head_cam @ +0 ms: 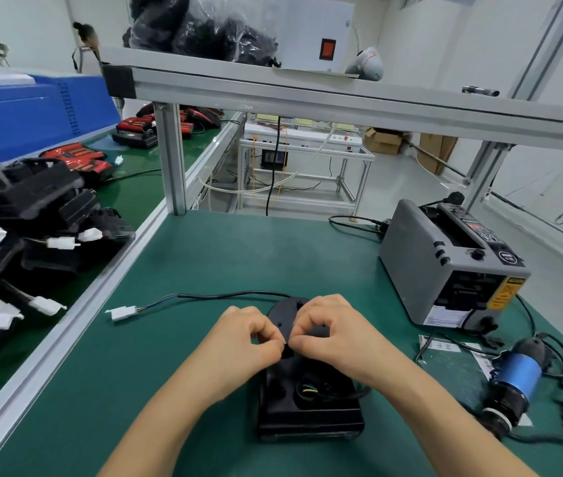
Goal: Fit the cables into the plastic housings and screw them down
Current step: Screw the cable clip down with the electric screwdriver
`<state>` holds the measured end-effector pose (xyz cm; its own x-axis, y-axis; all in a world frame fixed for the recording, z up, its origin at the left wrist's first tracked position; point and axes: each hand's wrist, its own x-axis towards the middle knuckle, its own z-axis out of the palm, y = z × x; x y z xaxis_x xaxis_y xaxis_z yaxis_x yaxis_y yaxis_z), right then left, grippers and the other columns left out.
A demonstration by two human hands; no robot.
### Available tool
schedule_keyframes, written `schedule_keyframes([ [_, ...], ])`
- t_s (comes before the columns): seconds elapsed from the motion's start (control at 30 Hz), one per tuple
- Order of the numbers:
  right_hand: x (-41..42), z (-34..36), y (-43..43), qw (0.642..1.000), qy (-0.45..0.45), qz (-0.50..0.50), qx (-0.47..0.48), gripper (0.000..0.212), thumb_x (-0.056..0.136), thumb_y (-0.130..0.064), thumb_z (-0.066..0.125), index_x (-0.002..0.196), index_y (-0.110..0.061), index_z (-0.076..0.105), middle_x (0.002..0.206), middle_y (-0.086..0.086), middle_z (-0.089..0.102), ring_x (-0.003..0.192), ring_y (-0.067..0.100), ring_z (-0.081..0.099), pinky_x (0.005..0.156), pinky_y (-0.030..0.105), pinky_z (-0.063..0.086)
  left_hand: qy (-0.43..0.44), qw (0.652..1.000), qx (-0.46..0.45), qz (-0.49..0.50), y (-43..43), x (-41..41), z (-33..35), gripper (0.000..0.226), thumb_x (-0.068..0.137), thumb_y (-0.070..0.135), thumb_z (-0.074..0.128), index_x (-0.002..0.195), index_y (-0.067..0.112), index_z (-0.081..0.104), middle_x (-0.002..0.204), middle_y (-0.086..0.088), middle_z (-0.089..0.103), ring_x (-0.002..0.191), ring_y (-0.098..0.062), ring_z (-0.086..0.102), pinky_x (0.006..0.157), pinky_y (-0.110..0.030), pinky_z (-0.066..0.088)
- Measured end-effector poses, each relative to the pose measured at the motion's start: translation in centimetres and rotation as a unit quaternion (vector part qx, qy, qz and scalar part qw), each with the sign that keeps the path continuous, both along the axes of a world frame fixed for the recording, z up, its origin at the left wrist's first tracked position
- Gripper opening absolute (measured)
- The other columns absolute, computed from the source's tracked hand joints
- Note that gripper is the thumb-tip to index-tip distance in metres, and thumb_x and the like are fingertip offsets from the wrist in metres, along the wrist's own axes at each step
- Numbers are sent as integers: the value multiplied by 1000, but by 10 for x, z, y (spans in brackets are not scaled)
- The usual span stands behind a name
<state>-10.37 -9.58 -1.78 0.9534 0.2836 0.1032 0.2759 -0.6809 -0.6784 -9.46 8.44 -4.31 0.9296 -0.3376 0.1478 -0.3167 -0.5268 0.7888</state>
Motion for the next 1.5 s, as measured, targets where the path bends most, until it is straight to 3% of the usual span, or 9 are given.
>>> schedule_keyframes([
  [0.13,2,-4,1,1000,0,-8,-8,34,76,-18,71,57,-41,57,88,-17,62,107,-2,42,95,15,31,11,1000,2,-2,2,0,0,30,79,21,67,60,44,64,81,24,60,88,8,44,67,-7,31],
  [0.23,5,-6,-2,998,20,-40,42,28,77,-9,69,55,-25,63,82,-15,63,93,-8,48,76,0,32,11,999,-30,37,6,1,-1,28,82,20,68,60,37,66,77,16,62,84,9,45,68,-4,31],
  [0.4,9,-11,-5,986,102,-75,106,17,77,-7,68,60,-9,66,76,-12,65,73,2,57,63,5,40,-3,996,-27,79,8,-3,-12,27,89,12,62,83,37,68,91,15,61,90,5,49,72,-5,31],
  [0.53,8,-10,-1,988,98,-77,89,19,79,-7,66,61,-14,66,80,-9,64,82,7,57,66,5,40,17,994,-68,79,2,-7,-16,31,87,5,61,79,33,70,90,12,66,85,9,55,70,-3,35],
  [0.7,11,-8,2,997,5,-70,-44,9,82,-27,68,86,-32,61,108,-12,56,117,8,36,103,30,30,62,985,-124,101,5,-6,-10,29,86,10,60,74,33,70,89,7,68,87,6,55,70,-6,35],
  [1.0,12,-1,13,992,-68,-4,-105,6,79,-33,69,74,-32,67,100,-20,55,113,3,31,93,28,20,74,991,-61,89,3,0,-7,26,85,12,59,70,32,67,89,11,67,94,-2,54,74,-17,36],
  [1.2,13,1,11,998,-19,-28,-43,21,80,-22,69,61,-30,61,93,-17,61,109,3,39,95,25,29,75,987,-104,96,7,-2,-7,28,86,10,59,77,34,70,88,13,70,88,9,57,69,-2,37],
  [1.33,12,2,4,989,120,-60,70,12,78,-15,69,67,-12,68,98,18,67,80,15,53,75,30,41,51,992,-82,82,11,-8,-18,38,90,8,56,97,46,61,109,26,59,112,8,43,97,-13,33],
  [1.5,15,-4,8,991,124,-52,4,24,77,-13,71,56,-22,65,96,11,68,93,25,63,87,34,47,26,999,1,46,6,-15,-32,42,91,21,58,127,41,52,128,45,26,135,7,4,117,-26,9],
])
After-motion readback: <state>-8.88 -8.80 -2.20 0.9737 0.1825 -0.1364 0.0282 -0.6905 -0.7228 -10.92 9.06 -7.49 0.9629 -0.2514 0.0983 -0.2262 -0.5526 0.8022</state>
